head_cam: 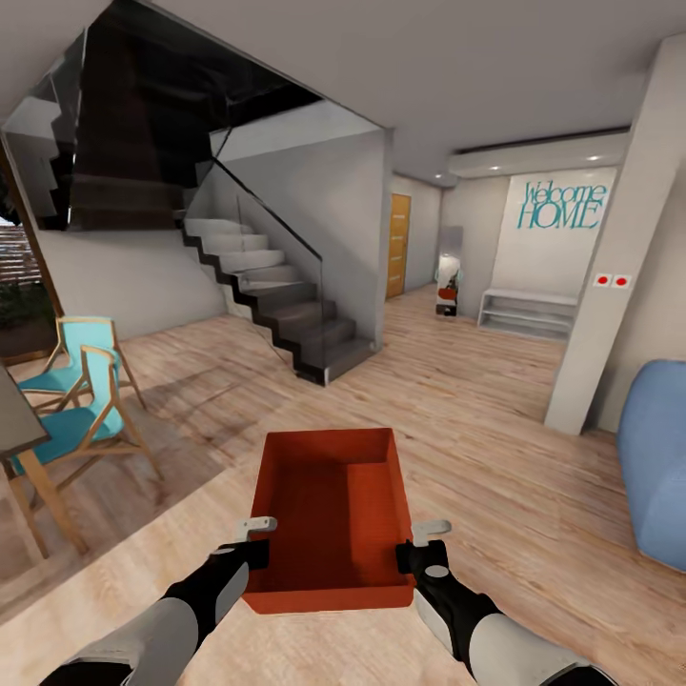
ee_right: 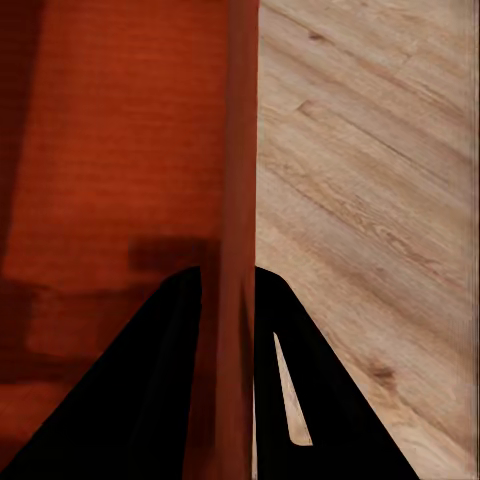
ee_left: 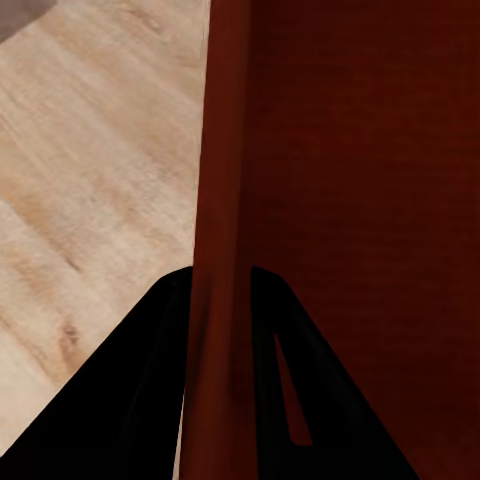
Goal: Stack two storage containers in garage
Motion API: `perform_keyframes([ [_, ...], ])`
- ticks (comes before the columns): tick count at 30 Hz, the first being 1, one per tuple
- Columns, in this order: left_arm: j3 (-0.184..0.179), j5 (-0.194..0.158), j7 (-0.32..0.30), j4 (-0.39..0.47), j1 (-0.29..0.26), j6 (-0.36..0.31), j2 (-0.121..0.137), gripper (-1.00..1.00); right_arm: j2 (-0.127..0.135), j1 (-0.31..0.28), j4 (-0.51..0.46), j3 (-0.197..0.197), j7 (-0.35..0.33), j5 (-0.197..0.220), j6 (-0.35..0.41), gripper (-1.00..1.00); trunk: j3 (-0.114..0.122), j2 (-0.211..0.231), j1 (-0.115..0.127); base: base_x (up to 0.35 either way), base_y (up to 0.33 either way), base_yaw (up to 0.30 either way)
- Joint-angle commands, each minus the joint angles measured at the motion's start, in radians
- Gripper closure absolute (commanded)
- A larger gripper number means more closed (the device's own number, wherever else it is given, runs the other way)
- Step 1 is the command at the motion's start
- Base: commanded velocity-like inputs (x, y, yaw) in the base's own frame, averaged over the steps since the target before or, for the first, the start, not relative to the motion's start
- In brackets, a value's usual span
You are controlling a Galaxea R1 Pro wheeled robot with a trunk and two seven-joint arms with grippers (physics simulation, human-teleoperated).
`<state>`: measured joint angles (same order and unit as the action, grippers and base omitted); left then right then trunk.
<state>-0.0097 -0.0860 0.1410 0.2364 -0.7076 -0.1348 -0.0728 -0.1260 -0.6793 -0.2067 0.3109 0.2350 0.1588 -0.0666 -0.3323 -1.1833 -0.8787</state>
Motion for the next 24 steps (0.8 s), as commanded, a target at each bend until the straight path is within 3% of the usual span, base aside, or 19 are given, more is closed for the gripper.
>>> perform_keyframes([
  [1, 0.008, 0.012, 0.009, 0.006, 0.0, 0.068, 0.004, 1.0, 0.008, -0.002, 0.004, -0.043, 0.003, 0.096, -0.007, 1.0, -0.001, -0.001, -0.001, 0.322, 0.0, -0.285],
  [24, 0.014, 0.011, 0.009, 0.004, 0.0, 0.067, 0.004, 1.0, 0.007, -0.002, 0.015, -0.042, 0.003, 0.095, -0.007, 1.0, -0.001, -0.001, -0.001, 0.322, 0.0, -0.285],
])
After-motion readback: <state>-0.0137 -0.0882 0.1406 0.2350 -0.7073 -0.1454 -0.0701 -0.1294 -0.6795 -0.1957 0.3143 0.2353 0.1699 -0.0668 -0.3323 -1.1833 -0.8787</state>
